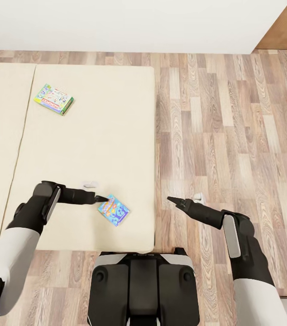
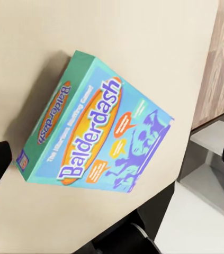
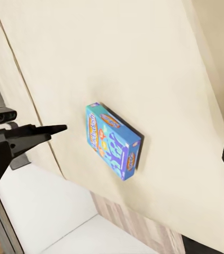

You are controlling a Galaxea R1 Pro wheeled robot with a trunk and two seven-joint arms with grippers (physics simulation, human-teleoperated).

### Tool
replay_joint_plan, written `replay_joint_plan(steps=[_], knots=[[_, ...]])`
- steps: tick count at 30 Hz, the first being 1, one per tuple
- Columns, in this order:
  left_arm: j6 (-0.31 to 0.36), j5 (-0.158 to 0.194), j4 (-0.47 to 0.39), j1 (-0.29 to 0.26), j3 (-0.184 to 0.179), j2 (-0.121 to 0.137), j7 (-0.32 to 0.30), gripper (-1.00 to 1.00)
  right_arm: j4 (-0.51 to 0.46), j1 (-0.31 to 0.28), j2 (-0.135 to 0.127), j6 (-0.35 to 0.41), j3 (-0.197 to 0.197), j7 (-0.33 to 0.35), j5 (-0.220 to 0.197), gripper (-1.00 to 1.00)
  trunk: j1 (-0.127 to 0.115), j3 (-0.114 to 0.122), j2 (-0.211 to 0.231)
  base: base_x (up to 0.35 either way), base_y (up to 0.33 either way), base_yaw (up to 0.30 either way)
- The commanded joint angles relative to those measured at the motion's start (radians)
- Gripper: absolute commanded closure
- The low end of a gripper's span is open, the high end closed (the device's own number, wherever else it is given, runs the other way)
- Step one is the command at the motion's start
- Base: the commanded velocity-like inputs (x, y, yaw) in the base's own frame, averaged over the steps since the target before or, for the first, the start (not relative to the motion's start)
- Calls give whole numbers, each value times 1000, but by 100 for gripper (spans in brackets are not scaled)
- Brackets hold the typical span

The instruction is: Put all the toys in the child's room - the three board games (two on the bed and one on the table), the two jigsaw puzzles on the table, and the tennis ball on the table - inside the toy box on the table in the child's room.

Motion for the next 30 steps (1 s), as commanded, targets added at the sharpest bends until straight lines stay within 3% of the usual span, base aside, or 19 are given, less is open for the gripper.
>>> replay_joint_plan(steps=[1, 11, 22, 30], knots=[[6, -9, -2, 0, 0, 2, -8, -100, 0, -1, 2, 5, -3, 8, 6, -100, 1, -1, -2, 0, 0, 0], [8, -21, -5, 0, -3, 8, 2, -100, 0, -1, 8, 4, -5, 1, 7, -100, 1, -1, -2, 0, 0, 0], [1, -108, 2, 0, -4, 0, 22, -100, 1, -1, 9, 6, -4, -22, 4, -100, 1, -5, -2, 0, 0, 0], [-2, -124, 10, 0, -2, -1, 29, -100, 2, -1, 8, 6, -4, -24, 4, -100, 1, -15, -2, 0, 0, 0]])
